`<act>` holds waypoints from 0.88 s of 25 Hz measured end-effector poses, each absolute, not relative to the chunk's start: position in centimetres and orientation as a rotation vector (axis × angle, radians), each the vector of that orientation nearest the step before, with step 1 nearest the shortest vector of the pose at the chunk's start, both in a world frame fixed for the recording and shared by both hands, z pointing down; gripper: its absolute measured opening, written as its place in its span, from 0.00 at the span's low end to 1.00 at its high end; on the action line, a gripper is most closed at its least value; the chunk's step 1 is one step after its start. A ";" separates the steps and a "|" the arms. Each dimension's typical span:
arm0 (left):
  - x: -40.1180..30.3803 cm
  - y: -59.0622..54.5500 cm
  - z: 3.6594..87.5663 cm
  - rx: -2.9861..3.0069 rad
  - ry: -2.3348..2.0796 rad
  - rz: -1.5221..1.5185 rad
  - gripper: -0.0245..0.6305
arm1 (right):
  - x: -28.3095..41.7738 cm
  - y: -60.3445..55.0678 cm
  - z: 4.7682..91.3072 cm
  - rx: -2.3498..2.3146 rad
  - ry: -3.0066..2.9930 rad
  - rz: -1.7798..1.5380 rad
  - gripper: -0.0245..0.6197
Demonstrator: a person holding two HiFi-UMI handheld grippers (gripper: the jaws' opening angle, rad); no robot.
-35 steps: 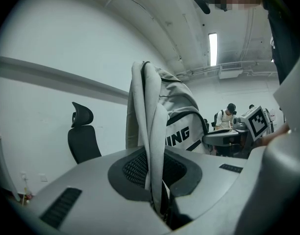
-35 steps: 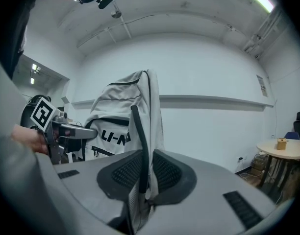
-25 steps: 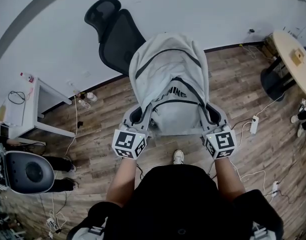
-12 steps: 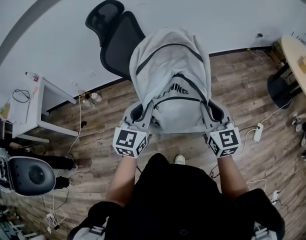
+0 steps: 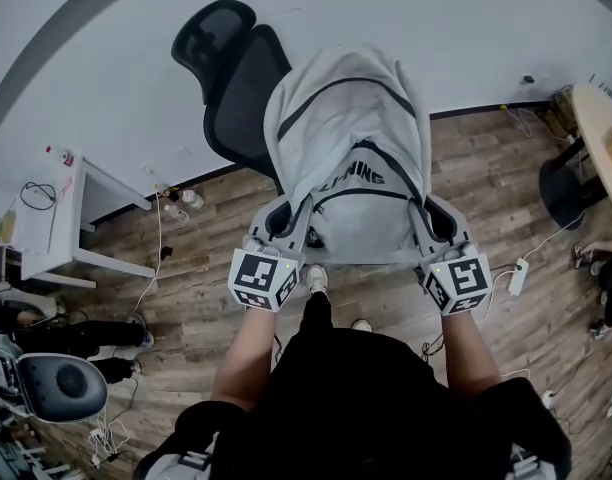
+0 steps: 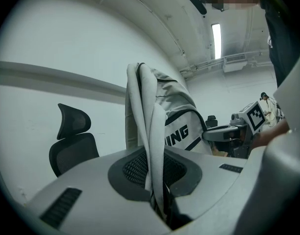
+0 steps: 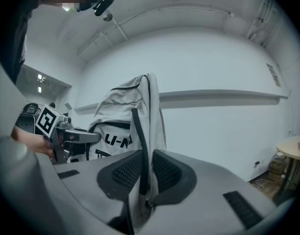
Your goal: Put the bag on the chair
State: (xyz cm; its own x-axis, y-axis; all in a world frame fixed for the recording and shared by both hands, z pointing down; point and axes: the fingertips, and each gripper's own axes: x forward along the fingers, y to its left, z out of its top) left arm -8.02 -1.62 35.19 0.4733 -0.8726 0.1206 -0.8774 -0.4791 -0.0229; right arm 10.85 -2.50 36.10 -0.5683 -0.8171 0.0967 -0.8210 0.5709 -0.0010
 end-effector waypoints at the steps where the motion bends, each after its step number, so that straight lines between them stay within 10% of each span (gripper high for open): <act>1: -8.5 -2.7 35.2 2.661 -1.569 0.179 0.11 | 10.3 -3.5 36.0 1.418 -2.700 0.069 0.17; 22: -13.8 -18.5 35.4 2.774 -1.311 0.142 0.11 | 5.2 -17.0 35.3 1.685 -2.552 0.125 0.17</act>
